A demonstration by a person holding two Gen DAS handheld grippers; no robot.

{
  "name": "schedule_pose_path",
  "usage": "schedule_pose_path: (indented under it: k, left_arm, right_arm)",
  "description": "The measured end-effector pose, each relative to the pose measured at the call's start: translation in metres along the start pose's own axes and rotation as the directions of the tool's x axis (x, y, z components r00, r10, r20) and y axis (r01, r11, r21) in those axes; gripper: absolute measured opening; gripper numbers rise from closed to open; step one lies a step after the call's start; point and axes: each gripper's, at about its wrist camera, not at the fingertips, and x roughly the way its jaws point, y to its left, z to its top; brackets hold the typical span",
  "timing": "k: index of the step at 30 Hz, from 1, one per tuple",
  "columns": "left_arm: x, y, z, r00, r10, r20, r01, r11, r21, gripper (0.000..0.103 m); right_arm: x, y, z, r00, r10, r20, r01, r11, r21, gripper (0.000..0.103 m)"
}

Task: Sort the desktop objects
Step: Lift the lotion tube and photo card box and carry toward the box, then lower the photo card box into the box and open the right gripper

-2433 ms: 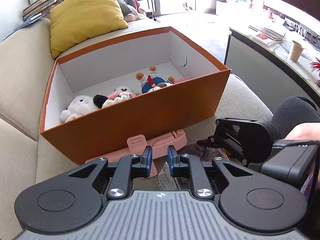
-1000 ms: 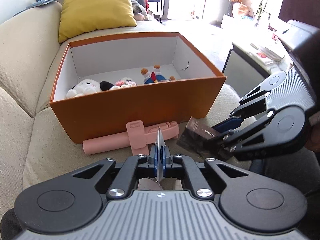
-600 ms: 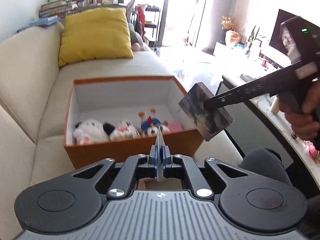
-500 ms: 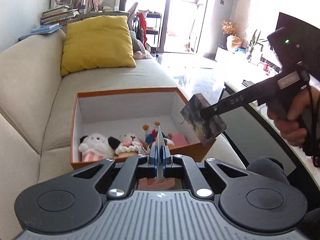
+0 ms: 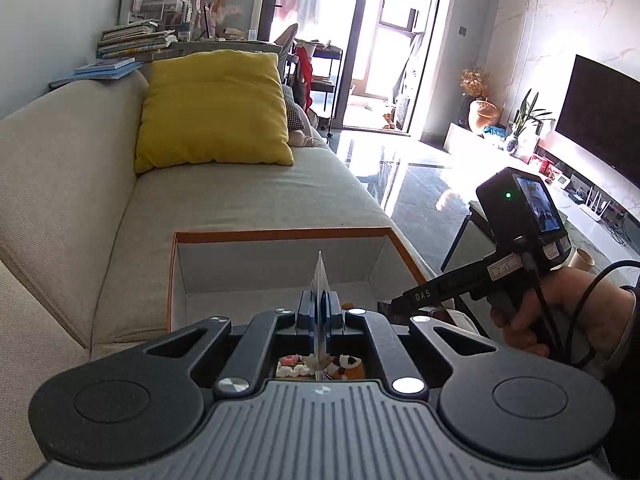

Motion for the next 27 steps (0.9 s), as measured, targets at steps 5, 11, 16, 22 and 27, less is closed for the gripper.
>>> schedule_pose_path:
  k: [5,11,16,22,27]
  left_arm:
    - [0.009,0.006,-0.003,1.0,-0.01,-0.012,0.01,1.0,-0.002,0.005]
    - [0.017,0.007,-0.006,0.999,-0.036,-0.024,0.035,0.999,-0.011,0.005]
    - [0.02,0.007,-0.008,0.999,-0.042,-0.029,0.041,0.999,-0.012,0.005]
    - [0.021,0.008,-0.008,0.999,-0.037,-0.036,0.036,0.999,-0.016,0.005]
    - [0.022,0.008,-0.009,0.998,-0.038,-0.042,0.037,0.999,-0.023,0.005]
  right_arm:
    - [0.008,-0.011,-0.003,0.999,0.047,-0.023,-0.045,0.993,0.111,0.024]
    - [0.006,-0.012,-0.006,0.996,0.048,-0.079,-0.042,0.997,0.069,0.024]
    - [0.005,-0.001,-0.008,0.994,-0.032,-0.105,0.025,0.997,-0.072,0.024]
    - [-0.001,0.002,-0.002,0.993,-0.04,-0.111,0.023,0.988,-0.156,0.024]
    - [0.003,0.003,0.002,0.993,-0.02,-0.119,0.005,0.992,-0.124,0.023]
